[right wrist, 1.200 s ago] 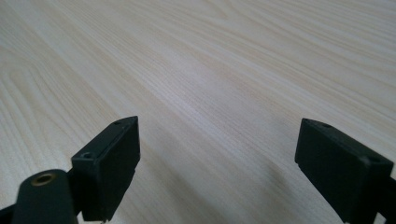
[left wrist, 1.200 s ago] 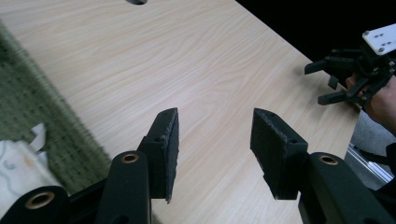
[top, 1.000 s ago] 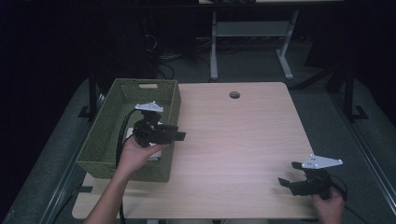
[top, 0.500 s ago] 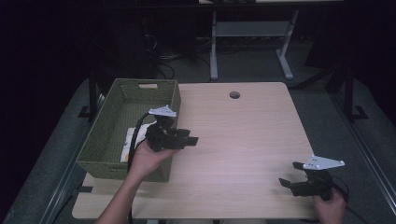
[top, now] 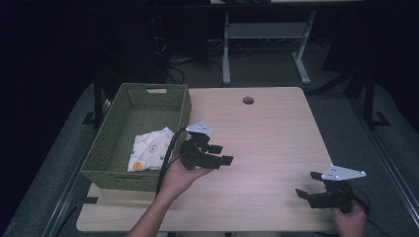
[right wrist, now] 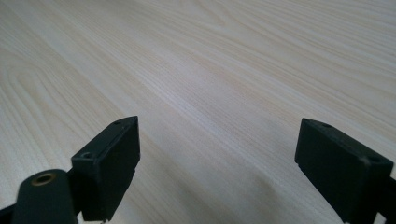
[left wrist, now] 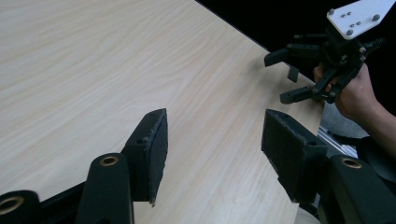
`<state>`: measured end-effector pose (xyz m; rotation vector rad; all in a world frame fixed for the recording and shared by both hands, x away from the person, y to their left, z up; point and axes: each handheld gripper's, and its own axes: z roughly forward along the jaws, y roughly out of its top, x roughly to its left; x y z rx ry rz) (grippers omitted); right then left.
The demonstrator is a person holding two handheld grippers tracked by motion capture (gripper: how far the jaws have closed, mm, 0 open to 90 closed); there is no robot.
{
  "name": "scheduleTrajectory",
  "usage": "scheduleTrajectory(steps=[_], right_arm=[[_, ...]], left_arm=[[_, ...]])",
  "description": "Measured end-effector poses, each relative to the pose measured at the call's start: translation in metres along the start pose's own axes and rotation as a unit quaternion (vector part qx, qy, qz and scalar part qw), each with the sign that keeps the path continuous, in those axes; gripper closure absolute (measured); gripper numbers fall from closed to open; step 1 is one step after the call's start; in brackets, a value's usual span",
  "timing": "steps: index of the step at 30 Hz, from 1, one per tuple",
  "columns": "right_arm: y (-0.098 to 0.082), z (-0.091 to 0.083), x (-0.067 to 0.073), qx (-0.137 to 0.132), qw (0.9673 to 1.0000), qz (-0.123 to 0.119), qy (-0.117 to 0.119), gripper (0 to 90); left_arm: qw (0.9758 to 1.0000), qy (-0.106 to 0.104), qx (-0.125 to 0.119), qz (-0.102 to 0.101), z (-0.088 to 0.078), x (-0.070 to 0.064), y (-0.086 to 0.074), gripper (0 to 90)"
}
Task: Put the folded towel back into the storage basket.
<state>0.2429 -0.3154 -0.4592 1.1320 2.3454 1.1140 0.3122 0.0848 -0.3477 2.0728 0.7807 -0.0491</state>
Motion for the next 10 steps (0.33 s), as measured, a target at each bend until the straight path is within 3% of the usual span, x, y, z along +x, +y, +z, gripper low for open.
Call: scheduleTrajectory(steps=[10], right_arm=[[0.002,-0.001,0.001,0.001,1.0000,-0.008,0.001,13.6]], left_arm=[[0.9998,-0.005,-0.005,0.016,0.023,-0.016,-0.013,35.6]])
